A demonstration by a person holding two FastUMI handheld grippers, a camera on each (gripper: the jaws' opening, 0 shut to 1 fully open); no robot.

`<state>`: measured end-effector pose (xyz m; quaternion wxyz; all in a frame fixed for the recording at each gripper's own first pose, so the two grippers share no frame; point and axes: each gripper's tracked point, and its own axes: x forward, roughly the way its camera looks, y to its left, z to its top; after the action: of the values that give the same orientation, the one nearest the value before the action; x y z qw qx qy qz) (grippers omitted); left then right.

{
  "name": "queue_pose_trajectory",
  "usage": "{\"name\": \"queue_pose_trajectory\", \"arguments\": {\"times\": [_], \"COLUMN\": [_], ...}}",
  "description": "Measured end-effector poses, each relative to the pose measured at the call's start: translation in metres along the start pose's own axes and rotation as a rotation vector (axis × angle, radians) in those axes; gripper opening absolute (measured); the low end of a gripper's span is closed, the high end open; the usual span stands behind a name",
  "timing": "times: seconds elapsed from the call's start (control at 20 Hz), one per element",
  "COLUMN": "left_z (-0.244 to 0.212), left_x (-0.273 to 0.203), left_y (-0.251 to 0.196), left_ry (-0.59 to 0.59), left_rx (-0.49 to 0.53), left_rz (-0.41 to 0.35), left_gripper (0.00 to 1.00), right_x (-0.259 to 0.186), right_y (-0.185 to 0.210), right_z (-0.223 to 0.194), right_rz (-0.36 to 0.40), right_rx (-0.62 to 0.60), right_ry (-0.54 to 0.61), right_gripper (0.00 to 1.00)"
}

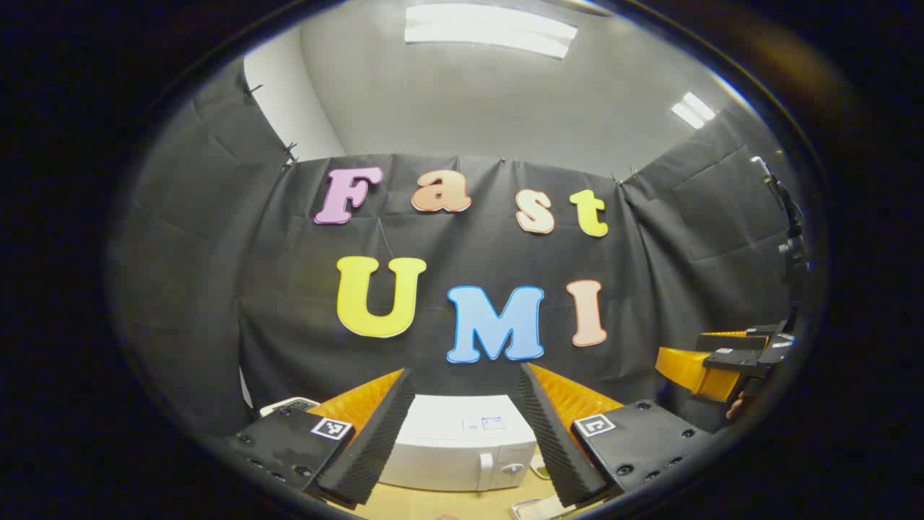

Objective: Open the microwave oven with the left hand, put the food in, and close the microwave oven.

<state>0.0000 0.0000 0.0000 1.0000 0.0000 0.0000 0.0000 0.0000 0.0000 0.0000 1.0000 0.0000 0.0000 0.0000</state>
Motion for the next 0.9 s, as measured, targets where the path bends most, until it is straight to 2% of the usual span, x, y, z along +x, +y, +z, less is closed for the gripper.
{"name": "queue_pose_trajectory", "arguments": {"times": [0.65,0.9], "left_z": [-0.004,-0.034], "left_x": [0.013,0.019], "left_y": [-0.001,-0.011], "left_ry": [-0.007,0.036], "left_rx": [0.001,-0.022], "left_rz": [0.005,-0.018], "left_gripper": [0.95,0.97], "right_x": [0.013,0.015], "right_y": [0.006,0.003], "right_z": [0.000,-0.013], "right_rz": [0.019,0.024], "right_rx": [-0.012,-0.015], "right_ry": [-0.026,-0.003], "right_gripper": [0.99,0.99]}}
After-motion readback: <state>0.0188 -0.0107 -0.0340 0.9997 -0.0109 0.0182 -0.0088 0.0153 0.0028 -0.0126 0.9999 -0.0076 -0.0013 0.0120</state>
